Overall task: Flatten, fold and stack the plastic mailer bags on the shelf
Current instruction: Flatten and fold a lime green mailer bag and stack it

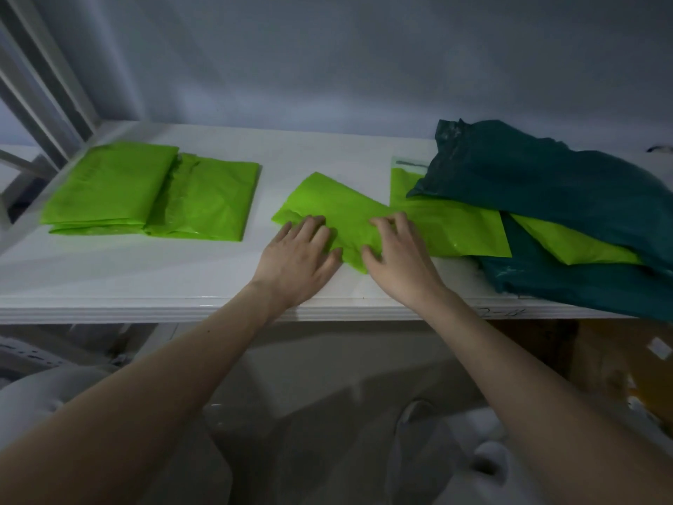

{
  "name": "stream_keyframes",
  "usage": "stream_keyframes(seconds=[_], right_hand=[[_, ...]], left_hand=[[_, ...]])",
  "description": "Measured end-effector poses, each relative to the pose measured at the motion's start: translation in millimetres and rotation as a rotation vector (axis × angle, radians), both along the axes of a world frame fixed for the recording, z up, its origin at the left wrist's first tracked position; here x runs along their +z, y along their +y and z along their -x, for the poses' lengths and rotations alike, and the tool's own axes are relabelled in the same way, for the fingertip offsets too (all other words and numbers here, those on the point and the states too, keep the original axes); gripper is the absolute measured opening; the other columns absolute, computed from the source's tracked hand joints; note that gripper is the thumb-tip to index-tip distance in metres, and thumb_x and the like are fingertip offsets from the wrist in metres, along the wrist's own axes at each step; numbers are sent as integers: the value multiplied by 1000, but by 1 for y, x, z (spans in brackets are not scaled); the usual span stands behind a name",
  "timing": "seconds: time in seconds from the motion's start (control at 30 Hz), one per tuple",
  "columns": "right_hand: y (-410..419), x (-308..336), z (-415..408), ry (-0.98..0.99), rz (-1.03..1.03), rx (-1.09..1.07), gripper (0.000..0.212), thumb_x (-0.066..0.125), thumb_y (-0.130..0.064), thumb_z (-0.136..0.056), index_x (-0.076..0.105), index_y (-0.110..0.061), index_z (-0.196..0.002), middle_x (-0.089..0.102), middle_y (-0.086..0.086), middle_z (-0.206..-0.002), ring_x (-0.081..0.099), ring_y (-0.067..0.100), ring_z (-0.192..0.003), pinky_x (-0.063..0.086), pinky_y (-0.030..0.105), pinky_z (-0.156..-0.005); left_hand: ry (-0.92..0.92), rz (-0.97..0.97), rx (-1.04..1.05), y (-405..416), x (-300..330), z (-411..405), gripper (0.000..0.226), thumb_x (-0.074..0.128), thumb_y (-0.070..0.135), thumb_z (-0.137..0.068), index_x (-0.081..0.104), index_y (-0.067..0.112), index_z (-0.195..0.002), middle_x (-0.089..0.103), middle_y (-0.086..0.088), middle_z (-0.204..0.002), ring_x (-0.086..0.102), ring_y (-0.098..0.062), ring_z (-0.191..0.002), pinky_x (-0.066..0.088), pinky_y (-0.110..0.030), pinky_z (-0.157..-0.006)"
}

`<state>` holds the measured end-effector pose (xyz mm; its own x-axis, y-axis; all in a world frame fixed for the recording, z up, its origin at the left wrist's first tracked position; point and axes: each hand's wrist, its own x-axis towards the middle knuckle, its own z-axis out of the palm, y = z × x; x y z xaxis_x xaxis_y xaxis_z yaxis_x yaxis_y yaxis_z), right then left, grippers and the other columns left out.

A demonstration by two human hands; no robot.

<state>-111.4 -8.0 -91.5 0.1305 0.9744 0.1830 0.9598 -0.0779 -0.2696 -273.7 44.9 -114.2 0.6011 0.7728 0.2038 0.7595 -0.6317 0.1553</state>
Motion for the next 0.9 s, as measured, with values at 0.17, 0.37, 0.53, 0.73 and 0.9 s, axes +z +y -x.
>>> stream_keyframes(seconds=[0.17,0.37,0.53,0.73,0.9], right_hand=[[11,7,-4,-16,-21,-32,40,48,-26,-91,49,-5,-125,47,15,-122,43,33,-113,39,41,-92],[23,7,5,115,58,-68,43,45,-28,-94,40,-6,-131,55,19,-121,48,37,-112,41,42,-90],[30,8,17,132,106,-87,47,49,-29,-92,34,-6,-130,58,19,-117,55,39,-104,47,43,-82],[36,7,26,363,91,-77,59,56,-9,-87,26,-6,-138,44,19,-130,49,37,-114,44,42,-90],[41,13,37,446,22,-49,57,55,-3,-87,30,-13,-138,42,17,-128,52,35,-107,41,36,-89]], left_hand=[[25,50,73,13,4,8,61,23,54,-87,51,5,-109,55,-15,-119,56,-34,-108,35,-45,-104],[-59,114,114,30,9,18,49,53,43,-89,46,7,-122,48,-13,-125,50,-34,-113,32,-42,-103],[-28,117,285,32,13,24,63,51,52,-87,36,14,-135,47,-13,-134,40,-33,-124,36,-43,-95],[-382,388,284,40,9,25,58,65,24,-84,37,6,-131,56,-16,-127,48,-34,-119,36,-35,-99],[-831,551,259,43,23,28,61,61,-2,-80,36,11,-134,45,-1,-133,58,-28,-105,47,-38,-95]])
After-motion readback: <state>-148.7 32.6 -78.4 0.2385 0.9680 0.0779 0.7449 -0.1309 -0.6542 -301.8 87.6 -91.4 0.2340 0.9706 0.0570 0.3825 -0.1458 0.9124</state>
